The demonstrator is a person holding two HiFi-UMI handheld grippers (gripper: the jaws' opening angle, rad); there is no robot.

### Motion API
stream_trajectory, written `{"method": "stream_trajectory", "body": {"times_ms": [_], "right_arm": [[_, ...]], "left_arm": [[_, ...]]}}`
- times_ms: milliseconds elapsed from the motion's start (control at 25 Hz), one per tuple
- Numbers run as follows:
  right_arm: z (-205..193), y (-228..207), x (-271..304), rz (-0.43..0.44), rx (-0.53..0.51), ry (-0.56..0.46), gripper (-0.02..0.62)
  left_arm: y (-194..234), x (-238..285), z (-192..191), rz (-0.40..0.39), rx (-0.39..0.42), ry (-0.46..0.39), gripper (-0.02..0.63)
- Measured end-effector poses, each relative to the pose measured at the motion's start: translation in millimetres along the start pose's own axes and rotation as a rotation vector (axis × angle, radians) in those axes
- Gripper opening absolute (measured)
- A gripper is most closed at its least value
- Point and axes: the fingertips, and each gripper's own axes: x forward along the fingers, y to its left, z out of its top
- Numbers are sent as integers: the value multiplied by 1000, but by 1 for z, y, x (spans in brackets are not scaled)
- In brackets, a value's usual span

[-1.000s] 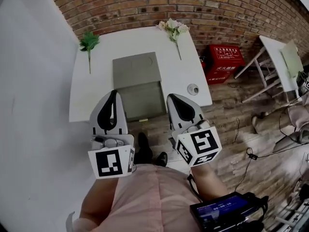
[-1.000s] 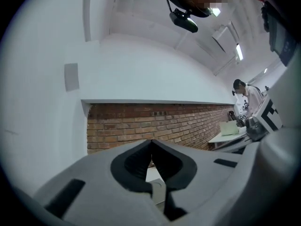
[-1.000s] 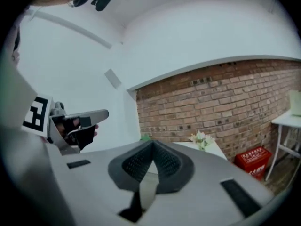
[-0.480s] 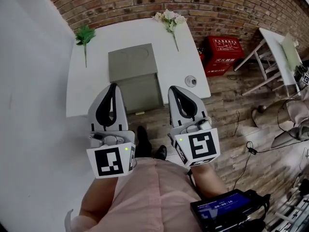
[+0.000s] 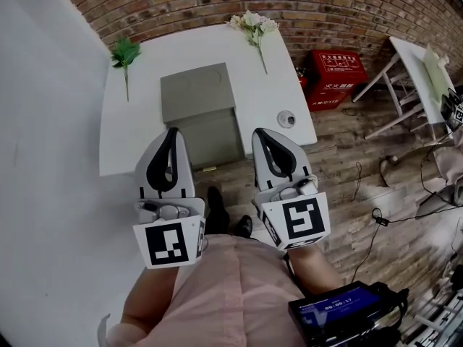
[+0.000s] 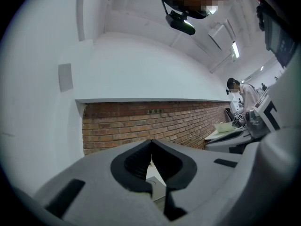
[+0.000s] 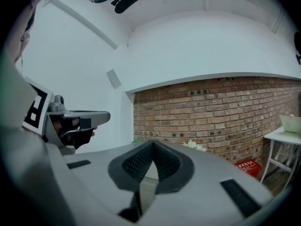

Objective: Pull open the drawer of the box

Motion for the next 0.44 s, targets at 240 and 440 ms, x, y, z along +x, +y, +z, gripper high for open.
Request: {"method": "stream_trajectory", "body": {"times_ms": [240,440], "right_arm": [[1,0,-3,-5,4,-3,3],[1,-3,-2,-7,4,-2,3]], "left_arm": [[-5,-3,-2,-12,3,11,9],[-9,2,-3,-23,6,20,9]]}}
